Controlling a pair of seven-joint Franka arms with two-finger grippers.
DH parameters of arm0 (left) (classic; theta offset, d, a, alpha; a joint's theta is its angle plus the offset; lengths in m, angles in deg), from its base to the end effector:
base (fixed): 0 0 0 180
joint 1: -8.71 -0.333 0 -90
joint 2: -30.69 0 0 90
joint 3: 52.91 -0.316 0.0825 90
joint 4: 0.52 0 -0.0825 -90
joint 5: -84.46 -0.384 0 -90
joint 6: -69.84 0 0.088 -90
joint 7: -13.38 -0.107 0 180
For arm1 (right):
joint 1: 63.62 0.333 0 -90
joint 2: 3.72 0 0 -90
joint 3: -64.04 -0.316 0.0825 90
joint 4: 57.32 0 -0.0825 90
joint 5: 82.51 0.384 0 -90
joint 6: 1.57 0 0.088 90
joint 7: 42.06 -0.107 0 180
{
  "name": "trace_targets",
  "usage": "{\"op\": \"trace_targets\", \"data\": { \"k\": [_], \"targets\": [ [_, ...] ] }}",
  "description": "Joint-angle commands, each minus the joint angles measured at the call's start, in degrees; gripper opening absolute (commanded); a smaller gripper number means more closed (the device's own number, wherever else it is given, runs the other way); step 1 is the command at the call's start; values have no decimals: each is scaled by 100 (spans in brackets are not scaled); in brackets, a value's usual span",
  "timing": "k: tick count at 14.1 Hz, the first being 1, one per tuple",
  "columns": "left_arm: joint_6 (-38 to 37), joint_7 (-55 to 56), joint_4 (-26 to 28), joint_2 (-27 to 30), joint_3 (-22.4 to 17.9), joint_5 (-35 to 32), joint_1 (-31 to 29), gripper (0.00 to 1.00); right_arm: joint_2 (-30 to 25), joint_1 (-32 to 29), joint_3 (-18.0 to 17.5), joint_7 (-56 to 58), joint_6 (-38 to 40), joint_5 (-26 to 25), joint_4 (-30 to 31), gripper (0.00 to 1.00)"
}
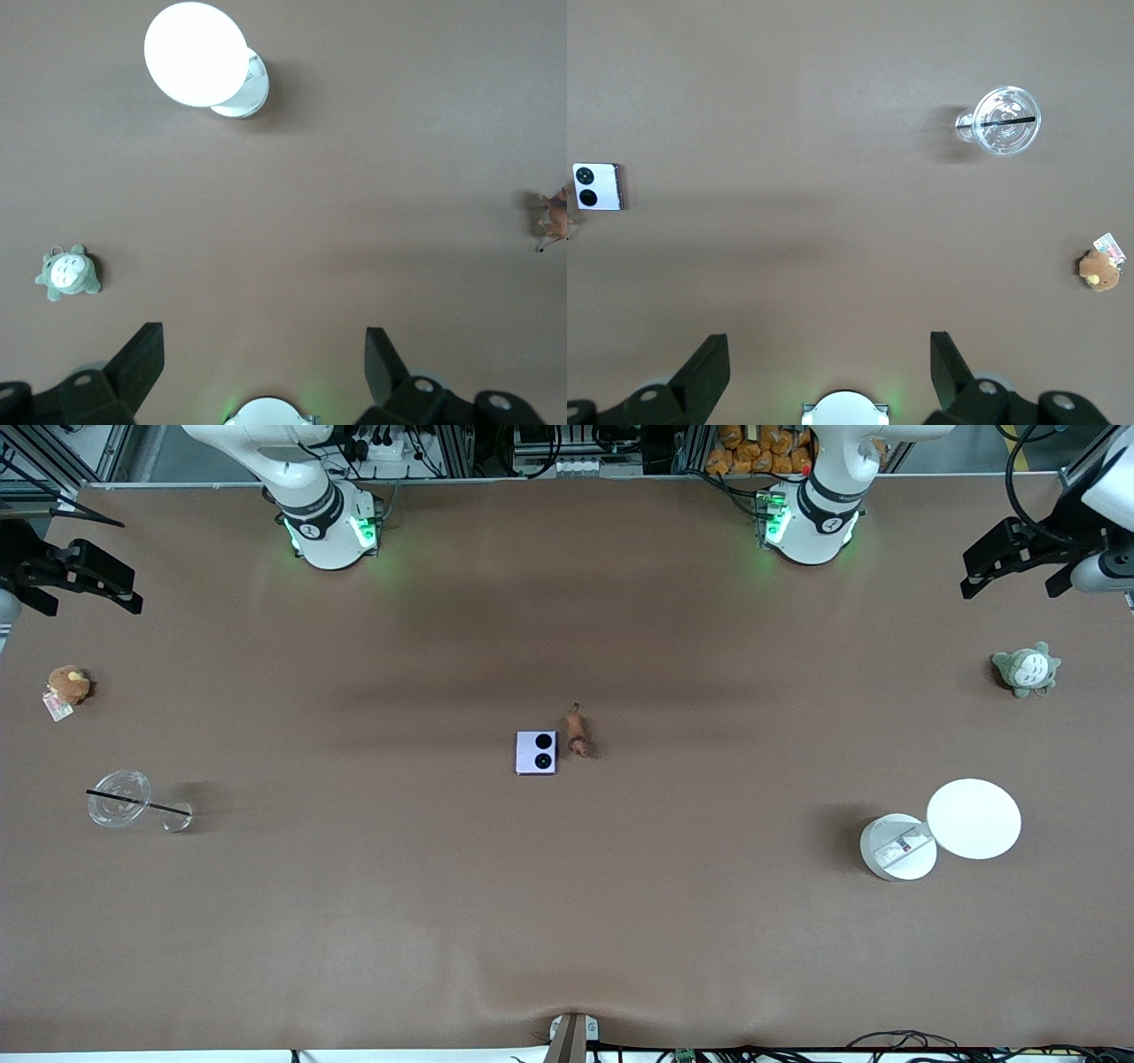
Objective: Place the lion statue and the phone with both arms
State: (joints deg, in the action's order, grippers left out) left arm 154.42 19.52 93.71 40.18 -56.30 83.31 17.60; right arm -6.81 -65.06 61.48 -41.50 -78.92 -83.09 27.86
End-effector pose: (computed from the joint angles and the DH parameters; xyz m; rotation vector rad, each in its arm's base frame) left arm 0.4901 -0.0420 0.6682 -3.1310 -0.0191 0.0032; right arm 0.5131 0.0096 0.6736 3.1259 0.0427 -0.1294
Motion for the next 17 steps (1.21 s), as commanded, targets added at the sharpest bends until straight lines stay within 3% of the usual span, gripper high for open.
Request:
{"op": "trace_targets", "data": {
  "k": [1, 17],
  "targets": [
    [-152, -113, -124, -78, -22, -52, -18, 100, -43, -147, -79, 67, 9, 129, 42, 100],
    [-267, -298, -221, -210, -75, -52, -36, 100, -25, -129, -87, 67, 0, 137, 42, 100]
  ]
}}
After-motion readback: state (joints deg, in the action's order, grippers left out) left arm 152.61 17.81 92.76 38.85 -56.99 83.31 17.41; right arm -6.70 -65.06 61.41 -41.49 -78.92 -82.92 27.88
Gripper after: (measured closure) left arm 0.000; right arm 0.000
